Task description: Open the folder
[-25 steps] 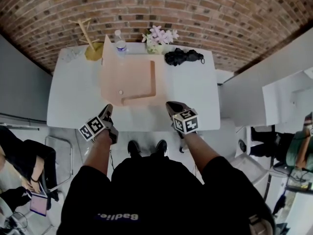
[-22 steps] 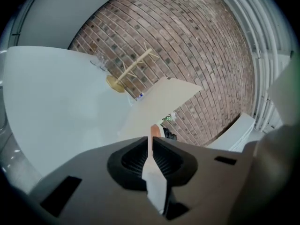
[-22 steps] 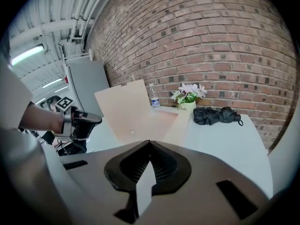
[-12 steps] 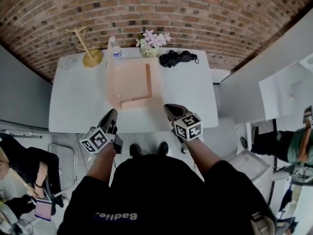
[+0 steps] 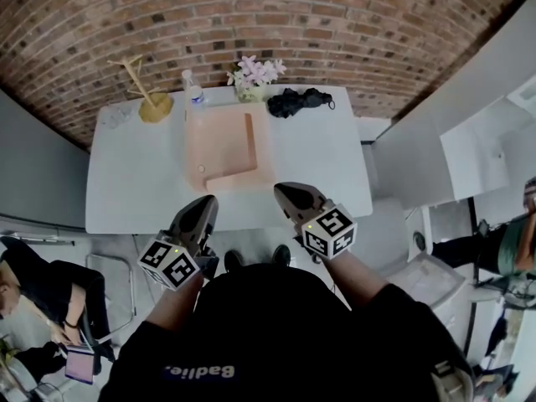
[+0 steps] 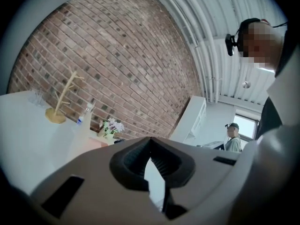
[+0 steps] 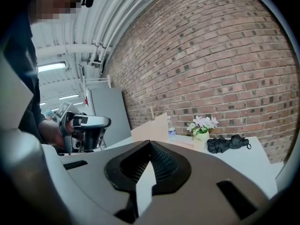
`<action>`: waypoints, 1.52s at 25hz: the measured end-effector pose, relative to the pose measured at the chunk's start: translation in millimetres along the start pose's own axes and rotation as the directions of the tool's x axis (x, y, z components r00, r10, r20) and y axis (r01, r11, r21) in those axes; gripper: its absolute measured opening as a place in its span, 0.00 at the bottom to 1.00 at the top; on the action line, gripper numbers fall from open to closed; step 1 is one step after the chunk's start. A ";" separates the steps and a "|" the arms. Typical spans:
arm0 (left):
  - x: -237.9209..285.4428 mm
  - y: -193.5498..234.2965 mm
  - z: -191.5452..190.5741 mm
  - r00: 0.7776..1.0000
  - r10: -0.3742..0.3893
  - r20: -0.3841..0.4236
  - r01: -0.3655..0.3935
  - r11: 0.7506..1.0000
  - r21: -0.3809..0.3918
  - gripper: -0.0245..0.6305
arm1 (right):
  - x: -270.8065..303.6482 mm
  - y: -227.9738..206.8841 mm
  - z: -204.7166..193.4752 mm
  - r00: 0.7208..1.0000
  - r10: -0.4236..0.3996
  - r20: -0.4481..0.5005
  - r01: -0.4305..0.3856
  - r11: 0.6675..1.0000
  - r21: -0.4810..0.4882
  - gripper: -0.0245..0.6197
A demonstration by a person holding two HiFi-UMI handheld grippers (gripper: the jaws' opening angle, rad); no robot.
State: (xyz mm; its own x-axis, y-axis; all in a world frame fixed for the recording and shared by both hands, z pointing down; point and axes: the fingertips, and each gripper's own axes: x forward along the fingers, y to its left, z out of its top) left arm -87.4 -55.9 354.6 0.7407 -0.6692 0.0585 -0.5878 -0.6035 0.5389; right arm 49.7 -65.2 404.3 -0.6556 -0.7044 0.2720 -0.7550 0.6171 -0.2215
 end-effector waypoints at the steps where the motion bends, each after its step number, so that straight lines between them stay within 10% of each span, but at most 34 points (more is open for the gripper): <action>1: 0.8 -7.7 2.8 1.000 -0.016 -0.001 0.016 1.000 0.025 0.04 | -2.3 4.5 6.0 1.000 0.008 0.013 -0.008 1.000 -0.004 0.08; 9: 10.7 -53.9 -0.7 0.994 -0.094 -0.054 0.101 0.981 0.164 0.04 | -15.2 36.8 29.9 0.996 0.062 0.061 -0.060 0.998 -0.025 0.08; 38: 12.8 -84.6 -20.9 0.977 -0.163 -0.137 0.189 0.961 0.202 0.04 | -34.1 52.7 36.3 0.994 0.077 0.081 -0.073 0.996 -0.043 0.08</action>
State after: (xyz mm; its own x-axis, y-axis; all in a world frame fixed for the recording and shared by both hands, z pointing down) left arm -21.3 -4.3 327.4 0.8641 -0.4963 0.0841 -0.4909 -0.7937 0.3592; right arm 31.9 -21.4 349.3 -0.7102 -0.6811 0.1780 -0.7038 0.6816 -0.2003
